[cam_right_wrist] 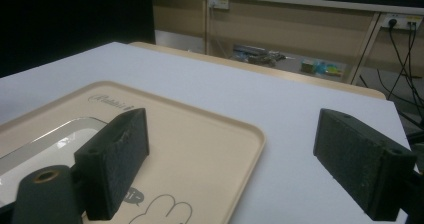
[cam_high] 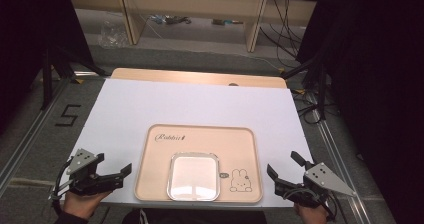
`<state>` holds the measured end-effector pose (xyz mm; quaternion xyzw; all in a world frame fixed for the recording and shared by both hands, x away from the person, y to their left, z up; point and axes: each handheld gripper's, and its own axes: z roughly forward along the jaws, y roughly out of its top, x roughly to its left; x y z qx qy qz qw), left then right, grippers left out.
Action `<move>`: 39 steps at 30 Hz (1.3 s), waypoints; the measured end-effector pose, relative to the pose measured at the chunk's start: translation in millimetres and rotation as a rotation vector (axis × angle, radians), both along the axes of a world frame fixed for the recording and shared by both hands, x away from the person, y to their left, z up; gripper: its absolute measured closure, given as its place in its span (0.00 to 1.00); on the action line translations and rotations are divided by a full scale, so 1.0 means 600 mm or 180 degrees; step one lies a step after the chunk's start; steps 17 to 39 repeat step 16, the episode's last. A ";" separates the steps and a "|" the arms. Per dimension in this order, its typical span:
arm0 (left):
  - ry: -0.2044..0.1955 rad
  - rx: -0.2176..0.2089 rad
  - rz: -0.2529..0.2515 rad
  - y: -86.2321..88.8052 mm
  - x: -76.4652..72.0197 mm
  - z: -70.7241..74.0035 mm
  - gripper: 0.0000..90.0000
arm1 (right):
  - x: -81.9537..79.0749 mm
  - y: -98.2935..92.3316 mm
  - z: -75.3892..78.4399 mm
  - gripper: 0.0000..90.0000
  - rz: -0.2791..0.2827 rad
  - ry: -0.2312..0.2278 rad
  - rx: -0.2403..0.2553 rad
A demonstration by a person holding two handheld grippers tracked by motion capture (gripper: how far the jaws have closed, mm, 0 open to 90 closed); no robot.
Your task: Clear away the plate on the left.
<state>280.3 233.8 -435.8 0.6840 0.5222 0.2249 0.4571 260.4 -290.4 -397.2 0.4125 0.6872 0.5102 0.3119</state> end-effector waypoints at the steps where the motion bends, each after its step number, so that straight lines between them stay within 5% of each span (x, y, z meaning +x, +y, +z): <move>1: -0.0007 0.0000 -0.0016 -0.001 -0.001 0.000 0.01 | 0.000 0.000 0.000 0.17 -0.0001 0.0000 0.0000; 39: 0.0055 0.0042 -0.0029 -0.004 0.001 -0.002 0.01 | 0.000 0.000 0.000 0.17 -0.0017 0.0008 -0.0007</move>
